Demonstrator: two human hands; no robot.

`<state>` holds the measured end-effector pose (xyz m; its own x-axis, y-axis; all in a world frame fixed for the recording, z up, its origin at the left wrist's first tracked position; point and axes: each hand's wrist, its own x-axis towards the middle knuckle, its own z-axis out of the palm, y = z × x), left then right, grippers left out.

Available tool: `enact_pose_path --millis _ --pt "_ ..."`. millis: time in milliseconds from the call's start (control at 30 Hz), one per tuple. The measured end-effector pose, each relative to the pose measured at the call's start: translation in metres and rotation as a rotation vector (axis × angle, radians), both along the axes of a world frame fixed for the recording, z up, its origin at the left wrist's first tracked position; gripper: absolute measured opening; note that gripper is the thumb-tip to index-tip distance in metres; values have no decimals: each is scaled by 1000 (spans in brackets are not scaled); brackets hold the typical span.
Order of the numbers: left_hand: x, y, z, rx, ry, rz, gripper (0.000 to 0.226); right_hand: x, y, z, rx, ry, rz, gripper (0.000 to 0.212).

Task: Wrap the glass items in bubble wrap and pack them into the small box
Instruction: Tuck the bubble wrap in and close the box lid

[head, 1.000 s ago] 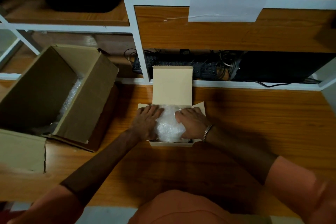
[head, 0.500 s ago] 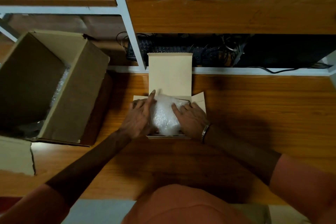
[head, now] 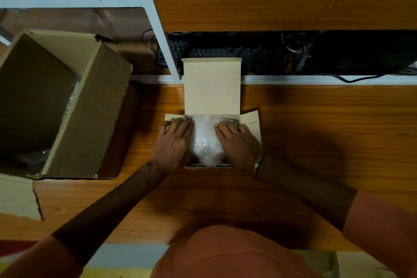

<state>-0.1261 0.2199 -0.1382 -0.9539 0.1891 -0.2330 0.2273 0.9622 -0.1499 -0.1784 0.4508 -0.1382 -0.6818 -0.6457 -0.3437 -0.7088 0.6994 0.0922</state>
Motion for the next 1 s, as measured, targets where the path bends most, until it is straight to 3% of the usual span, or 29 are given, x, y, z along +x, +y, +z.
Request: enact_pose_path --millis 267,333,433,733,900,1000 --pt "-11 5 4 -88 -87 -12 126 -38 2 12 -114 -343 -31 114" --pt "-13 9 5 -71 -102 19 127 -39 3 8 -137 -306 -16 110" --pt "-13 15 -3 -93 -78 40 130 -27 -5 -7 -165 -172 1 85" --pt "-7 27 -4 -62 -35 84 130 -17 -4 -13 -278 -100 -68 86" --pt "-5 28 8 -24 -36 82 126 -15 2 4 -215 -214 -115 99" --pt "-7 26 18 -44 -101 55 124 -22 1 27 -120 -442 -125 113"
